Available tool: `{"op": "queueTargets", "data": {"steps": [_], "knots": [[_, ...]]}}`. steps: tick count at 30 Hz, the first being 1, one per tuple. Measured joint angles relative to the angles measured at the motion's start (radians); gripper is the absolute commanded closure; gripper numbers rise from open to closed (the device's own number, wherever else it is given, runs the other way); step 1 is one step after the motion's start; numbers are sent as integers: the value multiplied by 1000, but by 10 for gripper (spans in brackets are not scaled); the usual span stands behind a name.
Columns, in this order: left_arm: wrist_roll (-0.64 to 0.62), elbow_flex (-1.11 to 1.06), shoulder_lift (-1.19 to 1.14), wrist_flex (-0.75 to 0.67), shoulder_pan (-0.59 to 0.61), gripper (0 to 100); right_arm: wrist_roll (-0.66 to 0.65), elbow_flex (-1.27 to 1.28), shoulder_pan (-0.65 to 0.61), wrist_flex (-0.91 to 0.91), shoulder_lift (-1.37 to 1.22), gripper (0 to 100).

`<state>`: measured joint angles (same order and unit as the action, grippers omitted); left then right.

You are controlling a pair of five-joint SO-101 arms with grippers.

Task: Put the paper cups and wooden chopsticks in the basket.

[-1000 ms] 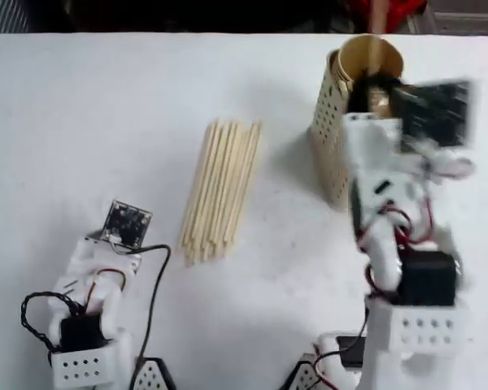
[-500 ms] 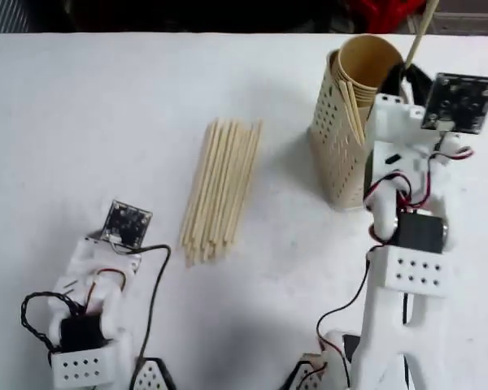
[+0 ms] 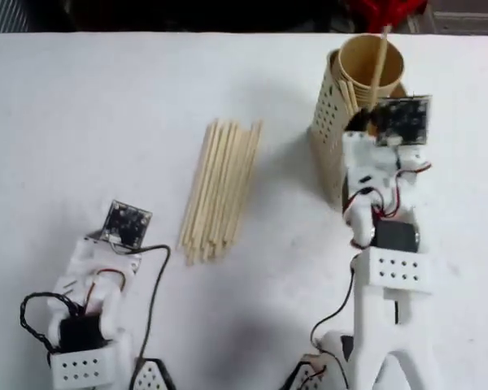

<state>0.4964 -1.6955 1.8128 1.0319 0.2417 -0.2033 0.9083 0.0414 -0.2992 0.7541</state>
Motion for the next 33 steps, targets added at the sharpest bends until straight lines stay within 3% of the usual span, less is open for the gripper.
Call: {"op": "queueTargets", "data": {"steps": [11, 22, 26, 33], "knots": [[0, 0, 0, 0, 0, 856, -17, -25, -21, -98, 9, 763], [0, 0, 0, 0, 0, 856, -21, -368, -38, -479, 8, 869], [0, 0, 0, 0, 0, 856, -23, -551, -133, -660, 8, 940], [0, 0, 0, 0, 0, 856, 5, -661, -376, -861, -12, 920]]}}
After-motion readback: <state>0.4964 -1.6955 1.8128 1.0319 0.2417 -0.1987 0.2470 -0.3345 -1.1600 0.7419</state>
